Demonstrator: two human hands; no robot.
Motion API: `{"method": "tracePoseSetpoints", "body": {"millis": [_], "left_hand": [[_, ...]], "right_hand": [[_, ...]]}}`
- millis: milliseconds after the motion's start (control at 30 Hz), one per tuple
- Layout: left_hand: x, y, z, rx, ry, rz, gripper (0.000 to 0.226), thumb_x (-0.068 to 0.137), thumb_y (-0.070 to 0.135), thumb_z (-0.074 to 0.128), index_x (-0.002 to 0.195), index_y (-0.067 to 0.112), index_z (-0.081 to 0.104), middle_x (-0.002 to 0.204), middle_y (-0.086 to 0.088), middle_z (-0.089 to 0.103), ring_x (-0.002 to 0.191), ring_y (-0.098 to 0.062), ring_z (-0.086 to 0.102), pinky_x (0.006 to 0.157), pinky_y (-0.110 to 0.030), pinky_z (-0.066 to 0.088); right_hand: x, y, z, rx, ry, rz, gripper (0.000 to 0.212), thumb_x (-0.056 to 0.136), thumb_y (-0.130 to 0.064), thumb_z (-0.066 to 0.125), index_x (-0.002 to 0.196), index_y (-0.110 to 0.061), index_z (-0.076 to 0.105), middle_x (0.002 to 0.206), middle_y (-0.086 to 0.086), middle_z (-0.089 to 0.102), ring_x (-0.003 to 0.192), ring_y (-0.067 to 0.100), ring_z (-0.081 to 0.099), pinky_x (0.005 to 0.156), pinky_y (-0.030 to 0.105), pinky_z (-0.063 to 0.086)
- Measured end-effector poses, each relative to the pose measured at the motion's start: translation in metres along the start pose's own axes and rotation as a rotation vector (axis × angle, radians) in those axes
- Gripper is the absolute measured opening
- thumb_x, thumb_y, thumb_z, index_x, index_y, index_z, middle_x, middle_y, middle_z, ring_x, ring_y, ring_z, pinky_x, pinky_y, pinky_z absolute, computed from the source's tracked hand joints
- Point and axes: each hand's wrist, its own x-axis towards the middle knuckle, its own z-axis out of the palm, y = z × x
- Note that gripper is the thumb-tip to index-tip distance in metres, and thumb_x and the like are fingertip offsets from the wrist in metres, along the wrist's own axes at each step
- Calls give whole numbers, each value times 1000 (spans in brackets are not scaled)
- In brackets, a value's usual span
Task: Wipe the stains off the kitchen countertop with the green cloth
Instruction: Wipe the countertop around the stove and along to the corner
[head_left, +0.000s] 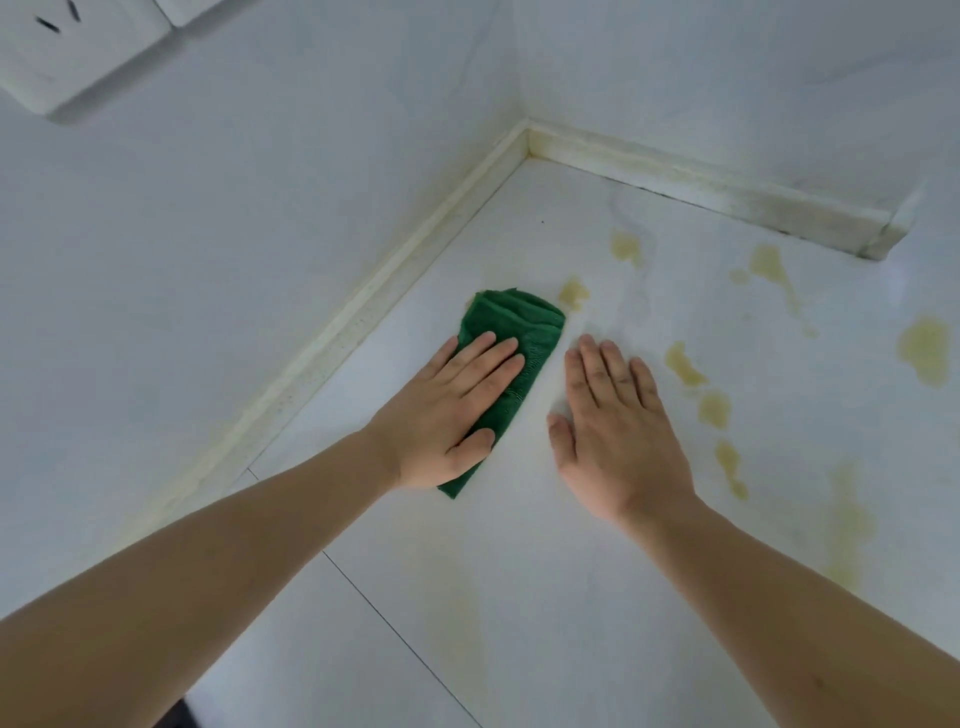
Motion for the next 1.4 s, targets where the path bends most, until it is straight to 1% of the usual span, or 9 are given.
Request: {"method": "tracePoseSetpoints", "body": {"millis": [133, 267, 567, 667, 833, 933, 1100, 1200, 1400], "left_hand": [[7, -5, -1, -14, 6, 45, 76, 91, 39, 31, 159, 15, 7, 166, -3, 0, 153, -19, -10, 124, -47, 1], [40, -12, -12, -46, 8, 35, 74, 91, 38, 27, 159, 18, 6, 166, 0, 1, 152, -16, -10, 123, -40, -7], [199, -22, -44, -33, 62, -136, 64, 100, 33, 27, 159, 24, 5, 167, 4, 0, 152, -13, -5, 123, -38, -5], [222, -26, -45, -12, 75, -160, 63, 100, 35, 26, 159, 24, 5, 167, 4, 2, 152, -14, -3, 123, -39, -3], [206, -24, -43, -35, 93, -164, 63, 101, 32, 28, 159, 22, 5, 167, 4, 2, 153, -15, -4, 123, -38, -3], [176, -19, -36, -60, 92, -152, 64, 101, 33, 30, 159, 21, 5, 167, 3, 2, 153, -16, -4, 124, -39, -3], [62, -3, -14, -73, 63, -84, 68, 97, 43, 16, 159, 17, 5, 166, 1, 1, 152, -16, -10, 123, -39, -7], [3, 10, 0, -48, 50, -27, 67, 98, 42, 22, 158, 14, 10, 166, 0, 3, 153, -17, -8, 124, -41, -4], [12, 5, 2, -65, 58, 14, 71, 94, 39, 30, 158, 16, 11, 166, 1, 4, 153, -15, -7, 124, -43, -1]], "right_hand": [[0, 1, 1, 18, -2, 0, 69, 93, -44, 0, 152, -10, -12, 160, 7, -17, 147, 20, -20, 120, 42, -7], [0, 1, 1, 41, 7, -7, 69, 94, -43, 3, 152, -9, -11, 161, 7, -16, 147, 20, -18, 120, 42, -7], [1, -1, 6, 88, 100, 10, 69, 95, -42, 13, 153, -5, 11, 162, 10, 5, 150, 23, -1, 120, 44, 4], [2, 0, 9, 83, 113, 8, 69, 94, -41, 15, 153, -4, 16, 161, 11, 10, 150, 24, 5, 121, 45, 9], [2, 0, 7, 57, 103, 14, 70, 94, -42, 15, 152, -3, 18, 161, 11, 13, 149, 24, 9, 120, 46, 12], [3, 0, 6, 48, 97, 6, 70, 94, -42, 11, 153, -4, 13, 162, 10, 8, 150, 23, 4, 121, 45, 8], [-1, 1, 2, 24, 55, -8, 70, 94, -44, 4, 154, -7, 1, 162, 9, -5, 149, 22, -8, 121, 43, 0], [-1, 1, 1, 15, 50, -4, 71, 93, -44, 3, 154, -7, 0, 162, 9, -5, 149, 22, -8, 121, 43, -1], [-1, 0, 0, 20, 26, -3, 70, 93, -44, 2, 153, -8, -7, 162, 8, -11, 148, 21, -14, 121, 42, -5]]}}
